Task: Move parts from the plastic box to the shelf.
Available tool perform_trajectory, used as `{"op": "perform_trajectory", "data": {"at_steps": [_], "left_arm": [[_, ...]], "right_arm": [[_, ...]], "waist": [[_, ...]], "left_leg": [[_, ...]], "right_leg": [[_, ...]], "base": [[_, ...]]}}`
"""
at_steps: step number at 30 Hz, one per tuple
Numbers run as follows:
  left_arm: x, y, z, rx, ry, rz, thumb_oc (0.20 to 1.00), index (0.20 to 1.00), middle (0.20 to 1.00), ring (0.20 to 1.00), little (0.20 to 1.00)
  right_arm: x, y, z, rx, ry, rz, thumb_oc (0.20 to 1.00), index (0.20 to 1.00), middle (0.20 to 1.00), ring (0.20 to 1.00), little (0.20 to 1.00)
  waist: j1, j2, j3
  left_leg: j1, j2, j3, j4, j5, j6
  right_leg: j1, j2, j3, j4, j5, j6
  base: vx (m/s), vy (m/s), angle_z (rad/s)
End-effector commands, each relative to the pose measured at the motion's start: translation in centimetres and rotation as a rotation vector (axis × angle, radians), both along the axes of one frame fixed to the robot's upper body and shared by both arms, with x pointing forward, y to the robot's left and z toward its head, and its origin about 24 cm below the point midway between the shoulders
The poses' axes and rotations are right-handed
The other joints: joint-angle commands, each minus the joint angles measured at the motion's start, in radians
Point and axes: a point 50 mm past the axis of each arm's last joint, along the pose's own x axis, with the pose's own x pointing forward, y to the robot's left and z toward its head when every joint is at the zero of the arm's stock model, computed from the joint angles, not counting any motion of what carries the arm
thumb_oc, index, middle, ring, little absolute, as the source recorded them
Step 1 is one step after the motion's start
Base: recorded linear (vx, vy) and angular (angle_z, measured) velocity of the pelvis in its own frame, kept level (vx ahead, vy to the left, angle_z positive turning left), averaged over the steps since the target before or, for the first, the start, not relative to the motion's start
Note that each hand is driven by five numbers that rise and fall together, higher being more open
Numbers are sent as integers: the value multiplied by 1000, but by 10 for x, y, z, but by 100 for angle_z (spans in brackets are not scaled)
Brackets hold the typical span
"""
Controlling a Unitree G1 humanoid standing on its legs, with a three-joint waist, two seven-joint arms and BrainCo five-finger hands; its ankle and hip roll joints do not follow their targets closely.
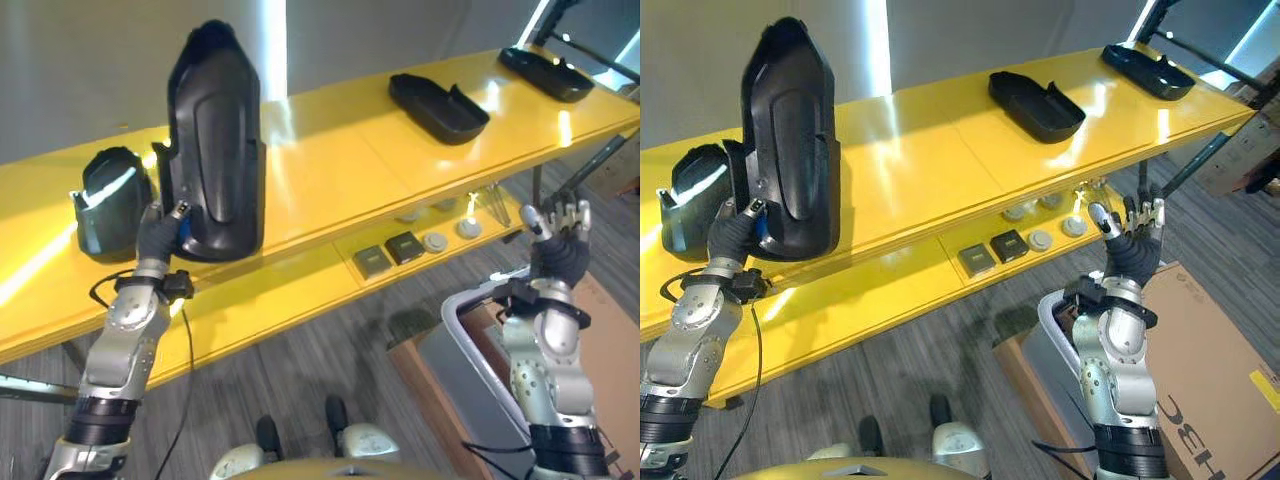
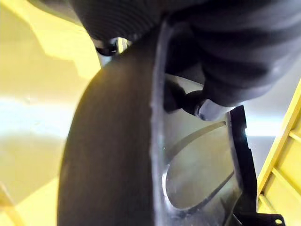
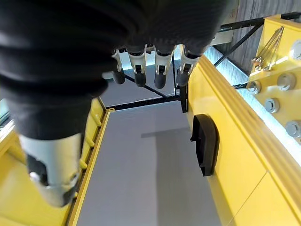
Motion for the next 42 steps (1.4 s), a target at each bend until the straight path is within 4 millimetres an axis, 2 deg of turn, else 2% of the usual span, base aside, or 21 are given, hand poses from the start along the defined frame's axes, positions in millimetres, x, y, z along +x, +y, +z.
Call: {"op": "perform_trajectory", "data": {"at_steps": [1,2,3,4,9,11,12,13,15,16,17,18,22,30,32,37,42], "left_arm": [[19,0,22,-20,-57,100,200,200,200,200,200],[30,2,21,-2,-37,159,200,200,200,200,200],[54,1,14,8,21,277,200,200,200,200,200],[57,1,14,9,22,287,200,200,200,200,200],[89,18,10,12,119,477,200,200,200,200,200],[93,20,10,9,137,501,200,200,200,200,200],[98,25,10,3,200,584,200,200,200,200,200],[100,26,9,-23,223,615,200,200,200,200,200],[101,30,5,-84,268,675,200,200,200,200,200],[101,30,5,-94,273,683,200,200,200,200,200],[100,32,2,-129,294,727,200,200,200,200,200],[99,35,1,-144,311,767,200,200,200,200,200],[95,54,-2,-108,332,863,200,200,200,200,200],[83,95,3,104,411,977,200,200,200,200,200],[75,115,1,185,475,993,200,200,200,200,200],[69,126,-4,207,523,983,200,200,200,200,200],[68,127,-6,185,519,982,200,200,200,200,200]], "right_arm": [[2,-9,12,-60,-34,-27,1000,1000,1000,1000,1000],[4,-8,11,-63,-22,-15,1000,1000,1000,1000,1000],[9,-7,9,-73,-3,10,1000,1000,1000,1000,1000],[9,-7,10,-74,-3,13,1000,1000,1000,1000,1000],[13,-11,10,-99,14,55,1000,1000,1000,1000,1000],[13,-12,10,-103,16,62,1000,1000,1000,1000,1000],[13,-17,8,-125,24,79,1000,1000,1000,1000,1000],[12,-20,8,-131,25,84,1000,1000,1000,1000,1000],[11,-23,6,-133,33,82,1000,1000,1000,1000,1000],[11,-23,6,-133,33,84,1000,1000,1000,1000,1000],[11,-25,6,-138,35,81,1000,1000,1000,1000,1000],[12,-26,6,-142,34,82,1000,1000,1000,1000,1000],[16,-28,13,-149,13,83,1000,1000,1000,1000,1000],[17,-30,19,-169,25,86,1000,1000,1000,1000,1000],[17,-30,20,-177,36,85,1000,1000,1000,1000,1000],[19,-31,22,-182,46,87,1000,1000,1000,1000,1000],[20,-31,22,-181,49,90,1000,1000,1000,1000,1000]], "waist": [[-8,9,-53],[-26,14,-56],[-67,21,-58],[-70,22,-57],[-150,35,-43],[-162,37,-39],[-199,40,-27],[-213,39,-22],[-230,43,-20],[-234,38,-16],[-243,43,-13],[-250,43,-5],[-257,39,17],[-252,43,24],[-247,39,27],[-237,36,28],[-235,34,30]], "left_leg": [[5,131,16,42,-34,-56],[11,134,30,36,-30,-57],[17,139,55,29,-24,-59],[18,140,58,28,-23,-60],[19,149,110,31,-25,-64],[17,151,119,33,-26,-65],[11,153,142,41,-28,-67],[10,154,149,43,-29,-67],[17,151,147,40,-51,-70],[7,154,158,45,-31,-68],[13,151,149,42,-53,-71],[8,152,151,44,-53,-71],[-12,153,148,58,-51,-75],[-13,152,143,68,-48,-76],[-20,154,151,72,-28,-72],[-22,153,144,75,-27,-71],[-21,152,144,75,-29,-71]], "right_leg": [[-40,-50,-9,2,14,54],[-43,-47,-1,3,13,55],[-51,-40,17,7,11,57],[-53,-39,19,8,11,58],[-79,-30,41,32,-1,58],[-84,-30,44,35,-3,58],[-98,-28,56,45,-7,55],[-101,-28,60,47,-8,54],[-98,-29,63,48,-28,58],[-108,-27,66,53,-13,52],[-105,-28,66,55,-33,57],[-113,-26,69,63,-36,55],[-125,-25,72,72,-39,47],[-107,-31,69,61,-35,43],[-110,-31,68,58,-18,37],[-101,-32,64,50,-15,36],[-96,-32,63,47,-17,35]], "base": [[67,-54,-6],[79,-66,-30],[61,-51,-32],[43,-50,-33],[13,-19,-35],[6,-15,-27],[20,-26,-28],[29,-33,-29],[52,13,-14],[68,48,-11],[-22,9,-19],[38,54,-16],[-60,4,-6],[0,3,0],[-46,-26,3],[2,-5,5],[15,2,5]]}}
